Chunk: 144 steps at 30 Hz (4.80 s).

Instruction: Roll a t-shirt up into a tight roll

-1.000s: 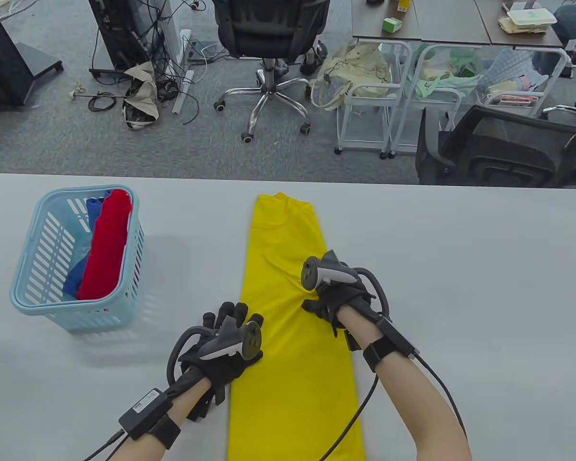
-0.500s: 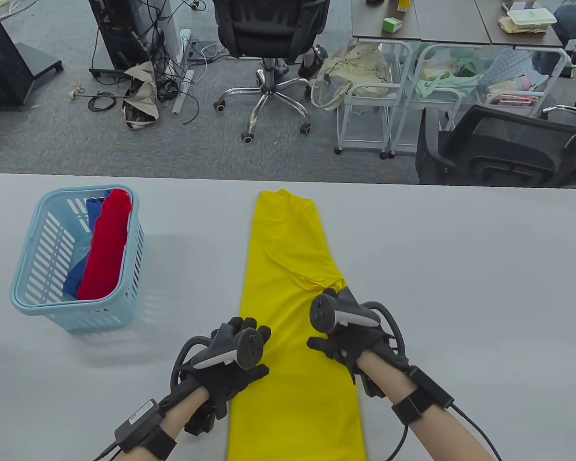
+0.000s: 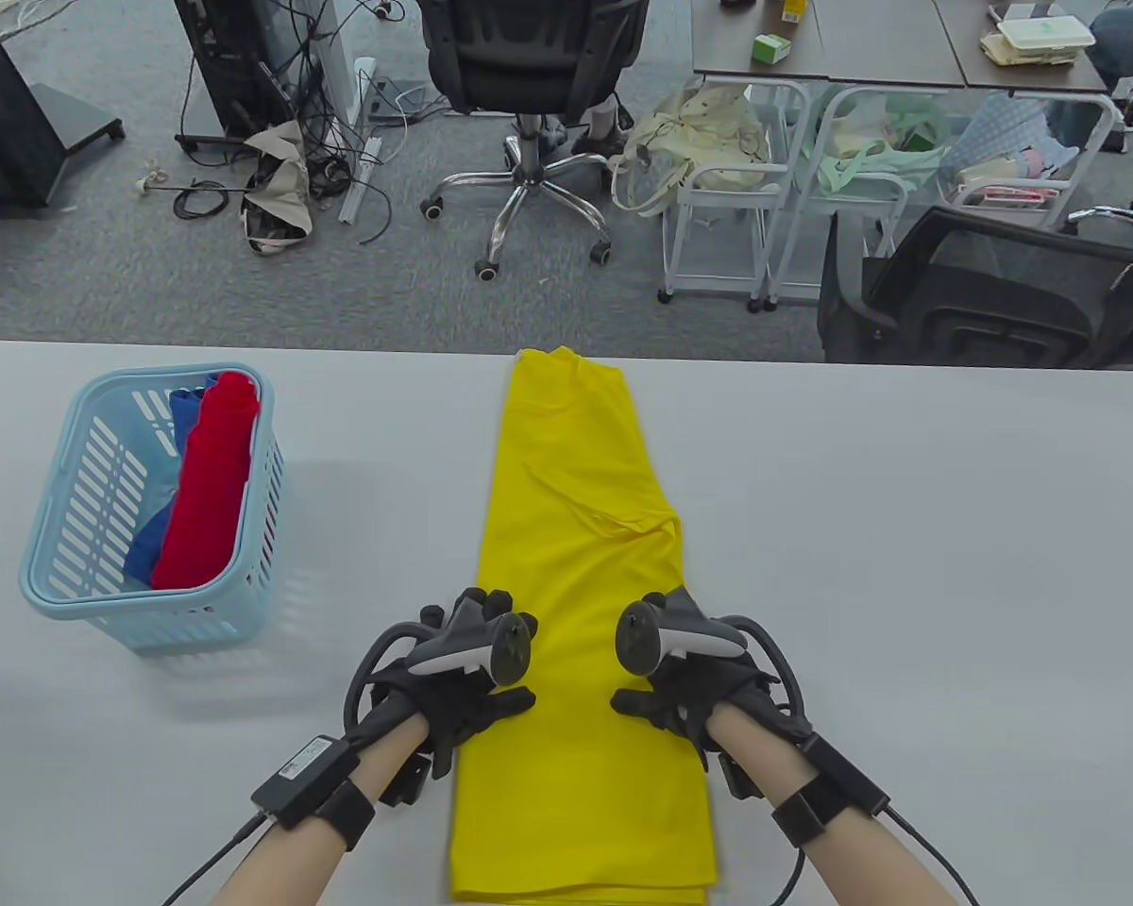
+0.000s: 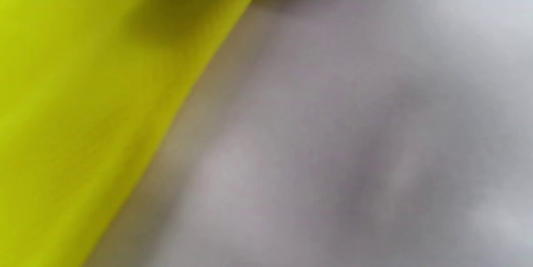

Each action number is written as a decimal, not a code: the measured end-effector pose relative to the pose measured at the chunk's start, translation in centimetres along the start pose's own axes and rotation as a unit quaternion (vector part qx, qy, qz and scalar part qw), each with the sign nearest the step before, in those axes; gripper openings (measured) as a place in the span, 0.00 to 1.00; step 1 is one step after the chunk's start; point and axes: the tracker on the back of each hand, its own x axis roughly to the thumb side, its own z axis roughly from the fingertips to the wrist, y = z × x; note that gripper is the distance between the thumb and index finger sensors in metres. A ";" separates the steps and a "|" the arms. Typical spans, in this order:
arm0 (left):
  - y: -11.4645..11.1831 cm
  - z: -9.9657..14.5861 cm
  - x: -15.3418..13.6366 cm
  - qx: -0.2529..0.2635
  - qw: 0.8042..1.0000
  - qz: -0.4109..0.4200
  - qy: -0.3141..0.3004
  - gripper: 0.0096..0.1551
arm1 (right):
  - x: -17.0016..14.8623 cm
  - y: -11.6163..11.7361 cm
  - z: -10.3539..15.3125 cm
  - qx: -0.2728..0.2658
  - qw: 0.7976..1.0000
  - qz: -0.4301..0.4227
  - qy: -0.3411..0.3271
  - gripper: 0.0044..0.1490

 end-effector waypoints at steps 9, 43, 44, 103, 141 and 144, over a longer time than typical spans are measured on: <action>2.7 -3.2 -0.7 -0.024 0.997 -0.064 0.033 0.46 | -2.1 -2.4 -2.3 0.005 0.999 -0.049 0.015 0.56; -4.7 4.4 0.6 0.034 0.998 0.006 -0.055 0.46 | -0.2 5.3 6.4 -0.027 0.999 0.032 0.008 0.60; -4.6 4.4 0.6 0.031 0.998 0.006 -0.055 0.46 | -1.1 5.4 6.7 -0.028 0.999 0.031 0.023 0.61; -2.1 10.0 4.3 0.221 0.964 -0.080 -0.123 0.26 | 2.0 5.2 9.1 -0.168 0.977 0.101 -0.078 0.24; 0.7 9.4 -3.1 0.181 0.901 0.313 -0.240 0.25 | -2.7 2.2 11.4 -0.246 0.925 -0.247 -0.152 0.27; 0.5 9.5 -3.1 0.137 0.872 0.372 -0.286 0.24 | -3.3 2.7 10.8 -0.184 0.894 -0.351 -0.210 0.27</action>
